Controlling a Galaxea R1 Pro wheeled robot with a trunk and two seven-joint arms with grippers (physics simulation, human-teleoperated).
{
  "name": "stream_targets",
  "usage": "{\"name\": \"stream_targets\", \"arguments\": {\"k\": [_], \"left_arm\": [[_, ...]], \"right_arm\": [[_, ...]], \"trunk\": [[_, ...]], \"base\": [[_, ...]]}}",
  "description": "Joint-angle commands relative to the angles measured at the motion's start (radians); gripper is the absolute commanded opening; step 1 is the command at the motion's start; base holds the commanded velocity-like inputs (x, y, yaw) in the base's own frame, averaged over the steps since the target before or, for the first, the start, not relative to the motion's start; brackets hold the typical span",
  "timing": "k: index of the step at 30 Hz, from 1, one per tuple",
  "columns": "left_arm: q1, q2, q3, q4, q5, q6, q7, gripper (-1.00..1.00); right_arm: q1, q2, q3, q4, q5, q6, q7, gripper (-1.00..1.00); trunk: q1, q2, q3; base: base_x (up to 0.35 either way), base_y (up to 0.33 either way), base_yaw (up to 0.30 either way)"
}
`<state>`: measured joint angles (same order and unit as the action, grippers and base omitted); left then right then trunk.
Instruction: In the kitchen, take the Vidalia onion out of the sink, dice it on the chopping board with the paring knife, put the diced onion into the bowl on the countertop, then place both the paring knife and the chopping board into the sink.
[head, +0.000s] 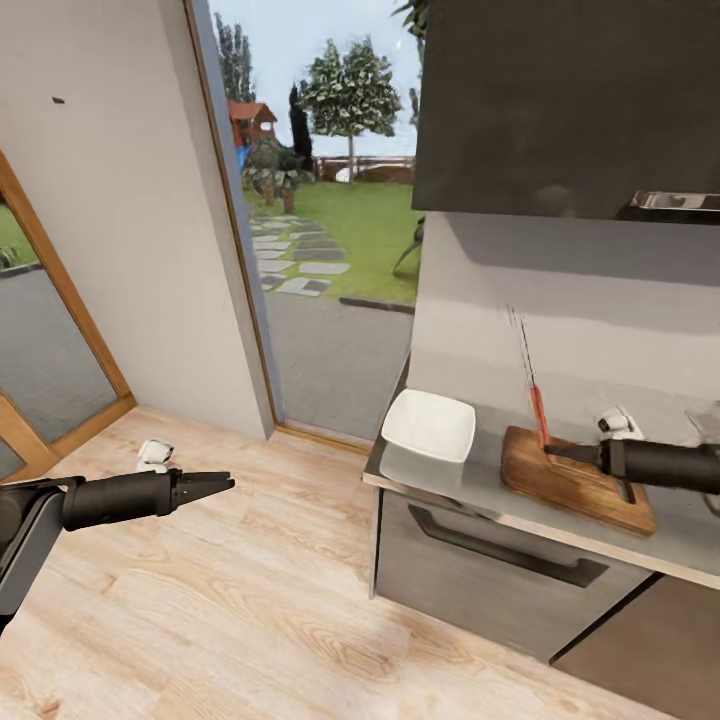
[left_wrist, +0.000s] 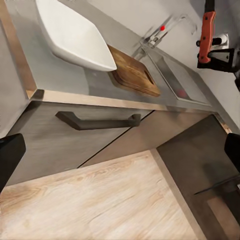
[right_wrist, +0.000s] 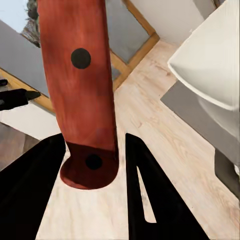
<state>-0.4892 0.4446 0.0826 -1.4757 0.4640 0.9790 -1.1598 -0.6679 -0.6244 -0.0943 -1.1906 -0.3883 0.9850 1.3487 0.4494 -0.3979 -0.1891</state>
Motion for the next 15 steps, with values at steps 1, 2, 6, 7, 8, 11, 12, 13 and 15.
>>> {"name": "stream_targets", "arguments": {"k": [1, 2, 6, 7, 8, 11, 12, 13, 15], "left_arm": [[-0.001, 0.0, 0.0, 0.0, 0.002, 0.006, -0.001, 1.0], [-0.001, 0.0, 0.0, 0.0, 0.002, 0.005, -0.001, 1.0], [-0.002, -0.006, -0.001, 0.0, 0.001, 0.003, 0.0, 1.0], [-0.002, -0.007, -0.001, 0.0, 0.001, 0.003, 0.0, 1.0], [-0.002, -0.008, -0.001, 0.0, 0.001, 0.003, 0.0, 1.0], [-0.002, -0.012, -0.002, 0.001, 0.001, -0.001, 0.001, 1.0], [-0.002, -0.017, -0.005, 0.001, -0.001, -0.001, 0.001, 1.0], [-0.002, -0.02, -0.007, 0.002, -0.001, -0.001, 0.002, 1.0], [-0.002, -0.029, -0.01, 0.003, -0.004, -0.002, 0.003, 1.0]], "right_arm": [[0.024, 0.0, -0.017, 0.019, -0.014, 0.005, 0.006, -1.0], [0.045, 0.0, -0.027, 0.038, -0.018, 0.001, 0.01, -1.0], [0.087, 0.002, -0.043, 0.165, -0.023, 0.01, 0.013, -1.0], [0.088, 0.005, -0.044, 0.172, -0.023, 0.011, 0.013, -1.0], [0.089, 0.005, -0.045, 0.176, -0.025, 0.012, 0.013, -1.0], [0.091, 0.002, -0.049, 0.168, -0.022, -0.003, 0.012, -1.0], [0.091, 0.0, -0.05, 0.153, -0.02, -0.023, 0.012, -1.0], [0.092, -0.001, -0.051, 0.141, -0.019, -0.044, 0.012, -1.0], [0.099, -0.008, -0.059, 0.125, -0.018, -0.097, 0.015, -1.0]], "trunk": [[0.001, -0.002, -0.002], [0.001, -0.002, -0.002], [0.001, -0.002, -0.002], [0.001, -0.002, -0.002], [0.001, -0.002, -0.002], [0.001, -0.002, -0.002], [0.001, -0.002, -0.002], [0.001, -0.002, -0.002], [0.001, -0.002, -0.002]], "base": [[0.0, 0.0, 0.0], [0.0, 0.0, 0.0], [0.0, 0.0, 0.0], [0.0, 0.0, 0.0], [0.0, 0.0, 0.0], [0.0, 0.0, 0.0], [0.0, 0.0, 0.0], [0.0, 0.0, 0.0], [0.0, 0.0, 0.0]]}}
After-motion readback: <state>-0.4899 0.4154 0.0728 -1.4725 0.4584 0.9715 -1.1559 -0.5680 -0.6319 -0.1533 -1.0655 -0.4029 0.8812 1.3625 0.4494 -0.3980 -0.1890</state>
